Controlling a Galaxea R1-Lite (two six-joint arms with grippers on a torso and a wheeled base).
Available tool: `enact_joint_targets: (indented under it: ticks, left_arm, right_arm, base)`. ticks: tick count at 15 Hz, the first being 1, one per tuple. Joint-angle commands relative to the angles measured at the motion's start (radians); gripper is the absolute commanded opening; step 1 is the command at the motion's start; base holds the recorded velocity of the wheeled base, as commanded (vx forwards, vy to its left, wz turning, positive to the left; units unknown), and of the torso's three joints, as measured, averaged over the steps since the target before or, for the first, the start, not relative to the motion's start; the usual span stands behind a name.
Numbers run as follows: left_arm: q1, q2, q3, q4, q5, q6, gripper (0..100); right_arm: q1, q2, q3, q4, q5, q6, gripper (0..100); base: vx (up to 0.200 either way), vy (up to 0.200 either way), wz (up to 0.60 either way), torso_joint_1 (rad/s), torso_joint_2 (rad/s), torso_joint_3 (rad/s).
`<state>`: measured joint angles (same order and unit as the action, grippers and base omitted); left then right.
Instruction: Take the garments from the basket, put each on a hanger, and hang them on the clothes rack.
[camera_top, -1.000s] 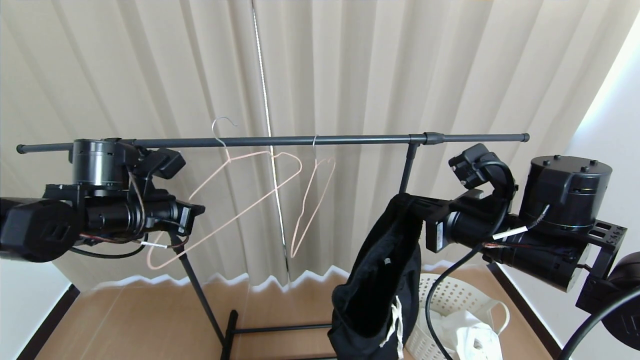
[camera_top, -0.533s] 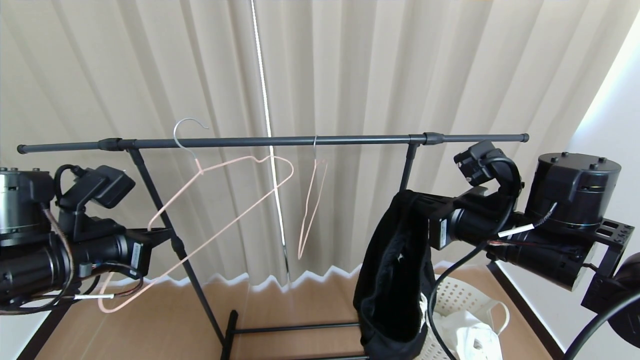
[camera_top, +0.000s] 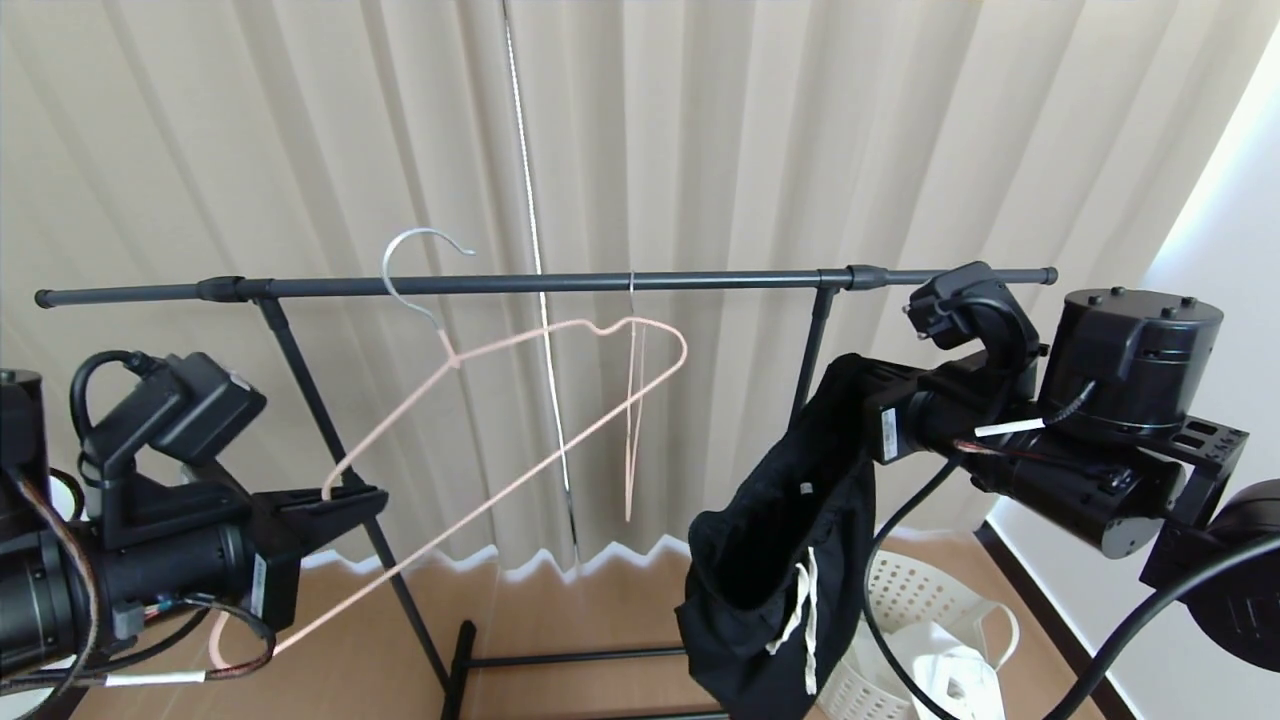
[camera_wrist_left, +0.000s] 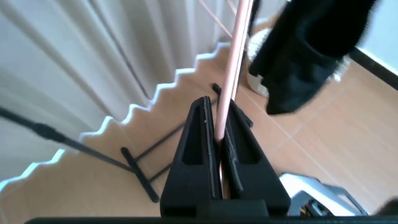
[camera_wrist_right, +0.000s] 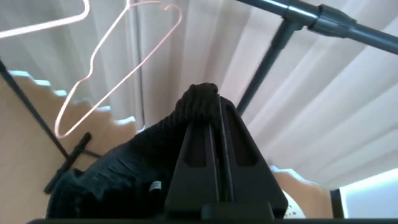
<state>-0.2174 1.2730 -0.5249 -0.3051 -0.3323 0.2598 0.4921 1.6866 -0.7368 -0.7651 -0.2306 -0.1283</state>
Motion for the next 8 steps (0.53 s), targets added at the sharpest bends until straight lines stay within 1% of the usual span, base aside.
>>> enact_joint_targets:
  ticks: [1, 2, 4, 8]
  left_arm:
    - [-0.094, 0.014, 0.049, 0.0, 0.001, 0.03, 0]
    - [-0.125, 0.023, 0.06, 0.0, 0.003, 0.045, 0]
    - [-0.184, 0.045, 0.068, 0.0, 0.003, 0.05, 0]
    - [-0.244, 0.103, 0.054, -0.005, 0.006, 0.05, 0]
  right_arm:
    - [-0.006, 0.03, -0.007, -0.005, -0.021, -0.017, 0]
    - [-0.006, 0.045, -0.007, -0.006, -0.032, -0.028, 0]
    - [-0.004, 0.064, -0.021, -0.006, -0.067, -0.028, 0]
    - [-0.004, 0.088, -0.039, -0.006, -0.093, -0.028, 0]
  base:
    - [0.0, 0.0, 0.0, 0.0, 0.0, 0.0]
    - [0.0, 0.0, 0.0, 0.0, 0.0, 0.0]
    - [0.0, 0.0, 0.0, 0.0, 0.0, 0.0]
    - [0.0, 0.0, 0.0, 0.0, 0.0, 0.0]
